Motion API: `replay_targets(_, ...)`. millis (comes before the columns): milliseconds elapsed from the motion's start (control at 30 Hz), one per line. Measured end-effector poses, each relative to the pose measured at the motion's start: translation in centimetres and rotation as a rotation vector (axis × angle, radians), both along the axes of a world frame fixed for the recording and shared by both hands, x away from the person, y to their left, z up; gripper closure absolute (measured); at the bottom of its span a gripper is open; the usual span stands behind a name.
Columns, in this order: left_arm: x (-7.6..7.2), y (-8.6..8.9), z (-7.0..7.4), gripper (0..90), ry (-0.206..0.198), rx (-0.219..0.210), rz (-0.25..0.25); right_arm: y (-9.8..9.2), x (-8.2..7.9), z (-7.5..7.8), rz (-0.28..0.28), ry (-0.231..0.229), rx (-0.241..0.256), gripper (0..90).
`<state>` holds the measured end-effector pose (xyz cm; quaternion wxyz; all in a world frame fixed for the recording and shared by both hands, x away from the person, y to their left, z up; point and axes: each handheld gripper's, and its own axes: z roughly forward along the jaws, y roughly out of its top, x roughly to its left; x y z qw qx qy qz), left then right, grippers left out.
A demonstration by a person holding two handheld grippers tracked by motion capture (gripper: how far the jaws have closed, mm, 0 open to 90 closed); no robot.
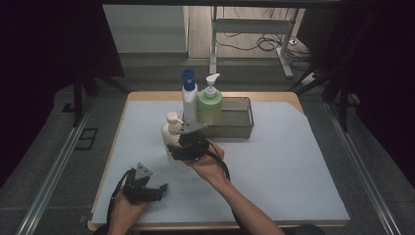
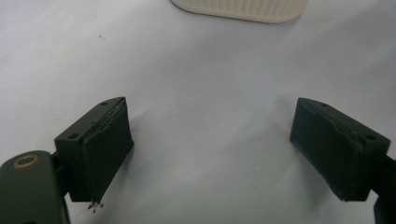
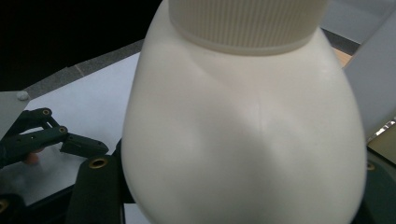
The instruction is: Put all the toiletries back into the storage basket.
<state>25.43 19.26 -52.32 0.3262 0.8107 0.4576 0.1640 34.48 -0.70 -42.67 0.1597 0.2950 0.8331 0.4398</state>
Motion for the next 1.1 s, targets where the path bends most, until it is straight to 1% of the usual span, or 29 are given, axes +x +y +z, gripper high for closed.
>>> replay_targets(167, 0.0, 0.0, 0.0, 12.2, 0.0, -0.001, 0.0, 0.0, -0.4, 0.2, 0.02, -0.007, -0.022, 36.3)
replay_targets(267, 0.0, 0.0, 0.0, 12.2, 0.0, -0.001, 0.0, -0.1, -0.5, 0.4, 0.029, -0.003, -0.03, 36.4)
replay_targets(633, 0.0, 0.0, 0.0, 12.2, -0.001, -0.003, 0.003, -1.7, -1.5, 2.2, 0.063, -0.006, -0.027, 36.6)
replay_targets(800, 0.0, 0.0, 0.0, 12.2, 0.0, -0.001, 0.001, -3.2, -1.7, 2.9, 0.064, 0.01, -0.016, 36.6)
replay_targets(867, 0.0, 0.0, 0.0, 12.2, 0.001, -0.001, 0.001, -4.3, -1.7, 3.1, 0.053, 0.017, -0.007, 36.6)
replay_targets(900, 0.0, 0.0, 0.0, 12.2, 0.0, -0.001, 0.002, -4.3, -1.7, 3.1, 0.053, 0.017, -0.007, 36.6)
replay_targets(1100, 0.0, 0.0, 0.0, 12.2, 0.0, 0.0, 0.001, -6.5, -1.5, 3.5, 0.028, 0.017, -0.002, 36.7)
